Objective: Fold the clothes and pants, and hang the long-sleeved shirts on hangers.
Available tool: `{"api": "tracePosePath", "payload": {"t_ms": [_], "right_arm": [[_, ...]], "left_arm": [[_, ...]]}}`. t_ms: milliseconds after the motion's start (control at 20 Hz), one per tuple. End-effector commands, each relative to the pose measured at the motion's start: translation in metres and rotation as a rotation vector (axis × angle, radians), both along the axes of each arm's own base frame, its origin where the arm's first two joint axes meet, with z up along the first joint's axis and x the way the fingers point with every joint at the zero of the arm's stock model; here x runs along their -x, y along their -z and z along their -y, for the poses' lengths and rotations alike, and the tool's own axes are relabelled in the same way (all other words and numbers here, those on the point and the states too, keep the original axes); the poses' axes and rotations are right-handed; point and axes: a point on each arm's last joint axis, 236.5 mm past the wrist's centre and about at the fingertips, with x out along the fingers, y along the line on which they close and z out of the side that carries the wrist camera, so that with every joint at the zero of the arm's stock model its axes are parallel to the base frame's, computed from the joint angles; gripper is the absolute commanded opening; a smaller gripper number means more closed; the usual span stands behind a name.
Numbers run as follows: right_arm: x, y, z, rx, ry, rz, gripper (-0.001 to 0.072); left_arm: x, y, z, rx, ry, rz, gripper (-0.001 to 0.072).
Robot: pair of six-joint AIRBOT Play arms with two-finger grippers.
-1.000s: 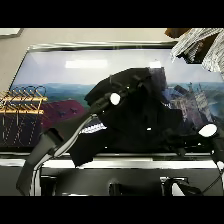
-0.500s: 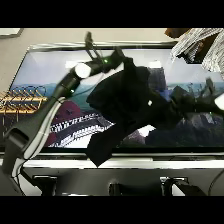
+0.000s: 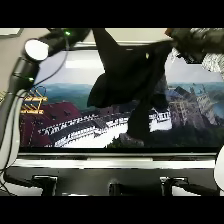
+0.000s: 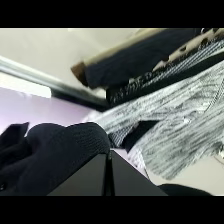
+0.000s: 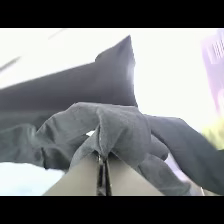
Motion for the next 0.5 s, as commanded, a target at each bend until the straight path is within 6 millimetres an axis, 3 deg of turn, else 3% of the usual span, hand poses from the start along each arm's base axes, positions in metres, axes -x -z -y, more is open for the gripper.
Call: {"api": "tracePosePath", "payload": {"t_ms": [0,100,200,450], "right_arm": [[-0.009,-0.059,0.002,0.015,0.012,0.174,0.0024],[-0.001,-0.081,0.001,0.018,0.005,0.240,0.0024],[0.011,-0.115,0.001,0.031,0.001,0.347,0.0024],[0.076,-0.209,0.008,0.114,0.010,0.632,0.0025]], "left_arm": [[0.012,-0.047,-0.039,-0.019,-0.067,0.097,0.0012],[0.027,-0.077,-0.054,-0.036,-0.098,0.163,0.0012],[0.046,-0.107,-0.066,-0.051,-0.121,0.227,0.0012],[0.111,-0.180,-0.093,-0.071,-0.165,0.382,0.0013]]}}
